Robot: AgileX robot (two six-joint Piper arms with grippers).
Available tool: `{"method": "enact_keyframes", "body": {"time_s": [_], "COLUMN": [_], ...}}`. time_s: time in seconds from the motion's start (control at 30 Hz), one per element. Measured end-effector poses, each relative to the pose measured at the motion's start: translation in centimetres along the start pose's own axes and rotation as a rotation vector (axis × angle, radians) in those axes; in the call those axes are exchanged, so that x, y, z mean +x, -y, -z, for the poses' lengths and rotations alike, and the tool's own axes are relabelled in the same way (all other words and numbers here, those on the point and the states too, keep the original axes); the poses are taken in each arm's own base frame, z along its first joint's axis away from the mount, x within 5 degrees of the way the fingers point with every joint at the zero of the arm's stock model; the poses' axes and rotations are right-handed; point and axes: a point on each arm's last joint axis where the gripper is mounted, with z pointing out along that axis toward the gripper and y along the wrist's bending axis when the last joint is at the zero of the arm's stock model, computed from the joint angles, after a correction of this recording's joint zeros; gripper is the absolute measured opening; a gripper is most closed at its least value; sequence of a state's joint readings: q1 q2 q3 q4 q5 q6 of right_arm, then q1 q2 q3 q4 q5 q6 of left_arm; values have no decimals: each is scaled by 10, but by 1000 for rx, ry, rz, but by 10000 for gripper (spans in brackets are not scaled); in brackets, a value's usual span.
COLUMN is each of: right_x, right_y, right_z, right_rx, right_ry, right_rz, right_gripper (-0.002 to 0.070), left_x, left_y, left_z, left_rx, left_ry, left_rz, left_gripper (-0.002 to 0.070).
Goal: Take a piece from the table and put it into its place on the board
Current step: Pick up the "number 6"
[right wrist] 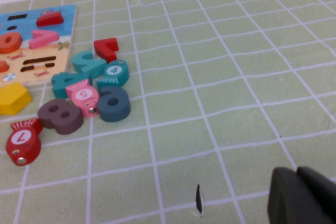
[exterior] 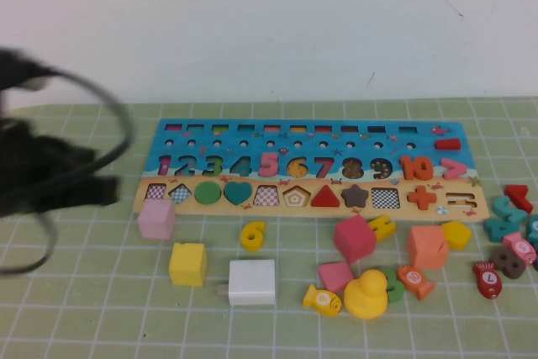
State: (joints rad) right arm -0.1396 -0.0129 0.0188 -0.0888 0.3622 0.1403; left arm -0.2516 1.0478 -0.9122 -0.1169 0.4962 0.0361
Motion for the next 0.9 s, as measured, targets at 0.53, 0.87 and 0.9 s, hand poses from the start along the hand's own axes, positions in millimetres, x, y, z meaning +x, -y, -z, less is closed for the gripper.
{"method": "enact_keyframes", "body": {"time_s": [0.53, 0.87, 0.9], "right_x": [0, 0, 0], "right_y": [0, 0, 0], "right_z": [0, 0, 0], "right_rx": [1, 1, 1], "right_ry": [0, 0, 0], "right_rz": [2, 2, 2], "right_gripper": [-2, -2, -2], "left_x": [-24, 3, 4], "left_y": [88, 89, 89], "left_z": [-147, -201, -204], "left_rx": [193, 152, 149], "left_ry": [-551, -679, -681], "left_rz": [-244, -215, -219], "left_gripper": [204, 429, 430]}}
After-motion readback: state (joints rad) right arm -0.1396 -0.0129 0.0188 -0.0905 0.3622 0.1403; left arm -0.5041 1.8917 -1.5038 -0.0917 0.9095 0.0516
